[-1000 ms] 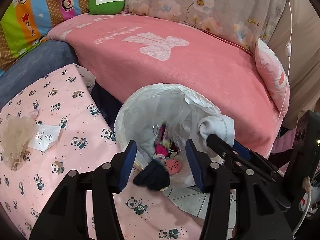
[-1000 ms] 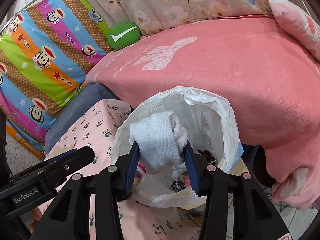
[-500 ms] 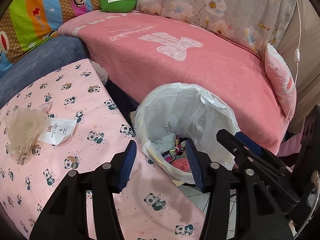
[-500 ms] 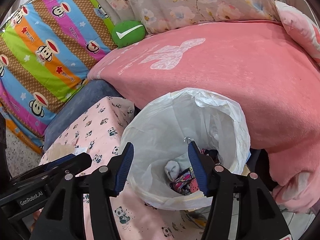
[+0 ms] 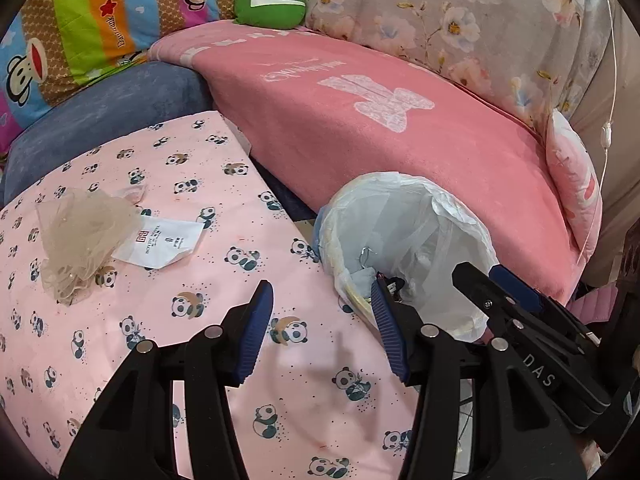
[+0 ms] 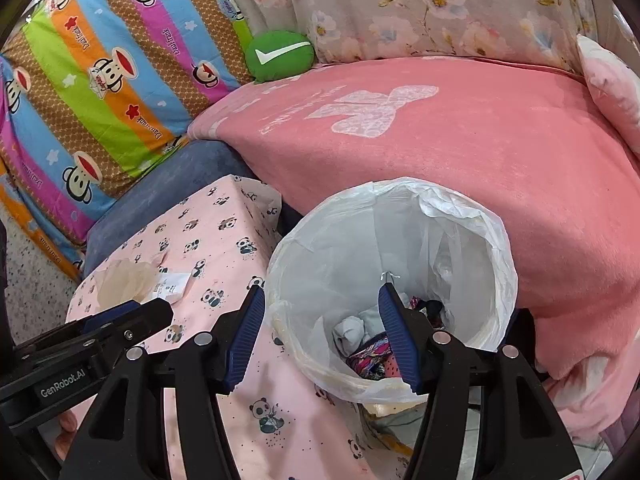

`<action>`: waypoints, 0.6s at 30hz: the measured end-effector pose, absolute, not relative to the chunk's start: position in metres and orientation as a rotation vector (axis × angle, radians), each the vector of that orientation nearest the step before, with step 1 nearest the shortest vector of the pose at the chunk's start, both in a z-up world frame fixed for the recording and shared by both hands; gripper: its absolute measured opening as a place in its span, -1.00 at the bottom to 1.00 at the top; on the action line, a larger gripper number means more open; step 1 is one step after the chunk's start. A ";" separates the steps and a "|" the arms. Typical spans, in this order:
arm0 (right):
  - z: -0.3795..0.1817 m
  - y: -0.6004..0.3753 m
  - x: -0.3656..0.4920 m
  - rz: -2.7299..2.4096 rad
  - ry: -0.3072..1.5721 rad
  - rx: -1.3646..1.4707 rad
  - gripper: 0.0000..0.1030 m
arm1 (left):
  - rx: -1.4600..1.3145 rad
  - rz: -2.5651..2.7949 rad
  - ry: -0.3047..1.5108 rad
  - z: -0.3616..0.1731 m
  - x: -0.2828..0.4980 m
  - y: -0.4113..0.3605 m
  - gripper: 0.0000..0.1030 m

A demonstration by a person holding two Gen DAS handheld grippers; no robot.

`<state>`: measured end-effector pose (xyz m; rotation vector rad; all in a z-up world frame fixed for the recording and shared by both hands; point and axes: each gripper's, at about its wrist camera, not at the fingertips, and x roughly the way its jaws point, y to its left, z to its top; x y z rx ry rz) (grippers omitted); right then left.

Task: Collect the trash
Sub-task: 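Move both open tools back over the mesh stocking and tag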

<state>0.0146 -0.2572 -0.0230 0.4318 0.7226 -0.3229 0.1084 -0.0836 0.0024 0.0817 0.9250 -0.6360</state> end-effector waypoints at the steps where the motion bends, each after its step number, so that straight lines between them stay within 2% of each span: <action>1: -0.022 -0.254 0.016 -0.318 0.725 0.426 0.12 | 0.075 -0.629 0.925 0.003 0.109 -0.079 -0.06; 14: -0.017 -0.193 0.040 -0.228 0.768 0.334 0.15 | -0.021 -0.513 0.944 -0.005 0.127 -0.004 -0.05; 18: -0.018 -0.171 0.049 -0.198 0.782 0.304 0.25 | -0.055 -0.459 0.951 -0.010 0.136 0.024 0.00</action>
